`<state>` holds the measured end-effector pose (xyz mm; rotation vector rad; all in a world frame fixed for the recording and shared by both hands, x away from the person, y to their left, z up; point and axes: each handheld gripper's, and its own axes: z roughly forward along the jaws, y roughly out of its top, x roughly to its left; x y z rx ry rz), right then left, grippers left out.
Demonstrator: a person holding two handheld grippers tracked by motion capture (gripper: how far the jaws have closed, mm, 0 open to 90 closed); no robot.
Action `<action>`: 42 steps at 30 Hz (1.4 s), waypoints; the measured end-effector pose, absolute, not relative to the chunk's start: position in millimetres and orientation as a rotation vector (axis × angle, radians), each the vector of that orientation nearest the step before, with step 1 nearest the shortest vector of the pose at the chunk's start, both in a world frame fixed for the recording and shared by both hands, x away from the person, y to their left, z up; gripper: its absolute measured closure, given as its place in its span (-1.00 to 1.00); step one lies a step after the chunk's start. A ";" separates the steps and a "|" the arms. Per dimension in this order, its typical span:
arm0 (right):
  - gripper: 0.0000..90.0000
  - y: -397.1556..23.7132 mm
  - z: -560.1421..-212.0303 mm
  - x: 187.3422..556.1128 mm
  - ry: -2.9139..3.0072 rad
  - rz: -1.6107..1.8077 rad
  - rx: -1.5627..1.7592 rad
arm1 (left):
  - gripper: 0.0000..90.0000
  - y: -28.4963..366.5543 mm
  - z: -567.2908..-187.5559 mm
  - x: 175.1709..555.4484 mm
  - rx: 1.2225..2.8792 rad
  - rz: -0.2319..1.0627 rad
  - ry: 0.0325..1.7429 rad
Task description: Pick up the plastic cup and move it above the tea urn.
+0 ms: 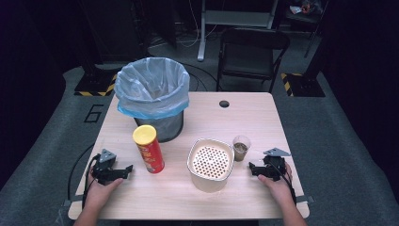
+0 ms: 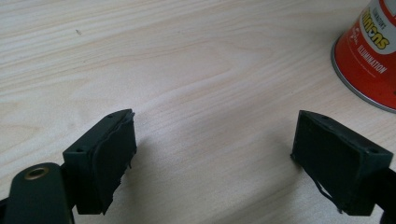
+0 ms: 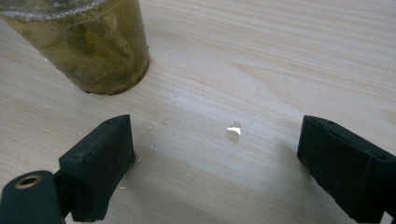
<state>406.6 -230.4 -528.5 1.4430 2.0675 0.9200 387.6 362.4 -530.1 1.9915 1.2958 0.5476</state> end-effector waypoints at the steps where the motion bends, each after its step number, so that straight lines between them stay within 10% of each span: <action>1: -0.77 -230.4 -528.5 406.6 2.067 0.921 1.443 | -0.71 362.4 -530.0 387.6 1.994 0.547 1.295; 42: -0.36 -222.4 -507.6 393.7 2.151 1.016 1.344 | -0.70 359.6 -531.1 383.9 1.975 0.565 1.303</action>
